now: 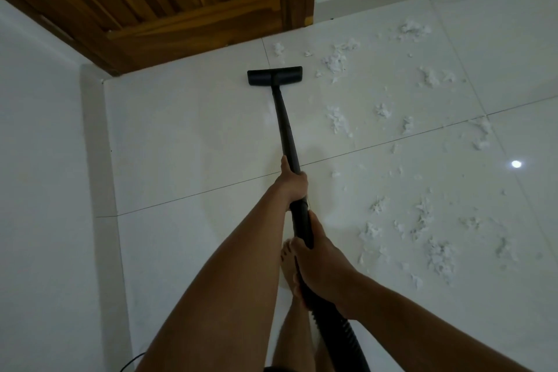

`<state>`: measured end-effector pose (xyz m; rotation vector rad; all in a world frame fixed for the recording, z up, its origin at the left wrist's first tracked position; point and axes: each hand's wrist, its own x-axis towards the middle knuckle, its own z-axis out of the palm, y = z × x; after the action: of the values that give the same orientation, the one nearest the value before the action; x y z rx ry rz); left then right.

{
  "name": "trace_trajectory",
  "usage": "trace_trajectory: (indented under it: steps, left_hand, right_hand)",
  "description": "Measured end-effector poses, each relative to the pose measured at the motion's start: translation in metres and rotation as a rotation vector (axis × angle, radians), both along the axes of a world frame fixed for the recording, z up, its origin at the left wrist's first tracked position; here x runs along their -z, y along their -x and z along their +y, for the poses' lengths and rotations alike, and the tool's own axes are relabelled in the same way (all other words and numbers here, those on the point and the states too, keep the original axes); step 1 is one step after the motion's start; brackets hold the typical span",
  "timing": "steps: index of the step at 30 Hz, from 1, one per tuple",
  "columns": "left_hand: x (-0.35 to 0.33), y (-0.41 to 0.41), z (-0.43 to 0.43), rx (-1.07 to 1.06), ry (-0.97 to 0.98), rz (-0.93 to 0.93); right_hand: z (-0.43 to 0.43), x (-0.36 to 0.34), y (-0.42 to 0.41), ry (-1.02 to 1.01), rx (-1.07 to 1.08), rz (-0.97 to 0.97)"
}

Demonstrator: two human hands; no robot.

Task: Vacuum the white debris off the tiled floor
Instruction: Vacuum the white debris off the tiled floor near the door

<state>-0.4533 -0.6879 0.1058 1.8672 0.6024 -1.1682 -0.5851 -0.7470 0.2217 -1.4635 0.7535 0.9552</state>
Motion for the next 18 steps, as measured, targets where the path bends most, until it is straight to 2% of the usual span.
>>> trace_trajectory:
  steps: [18]
  left_hand:
    - [-0.006, -0.062, -0.004, 0.035, -0.013, -0.009]
  right_hand:
    - [-0.005, -0.007, -0.06, 0.002, -0.016, -0.03]
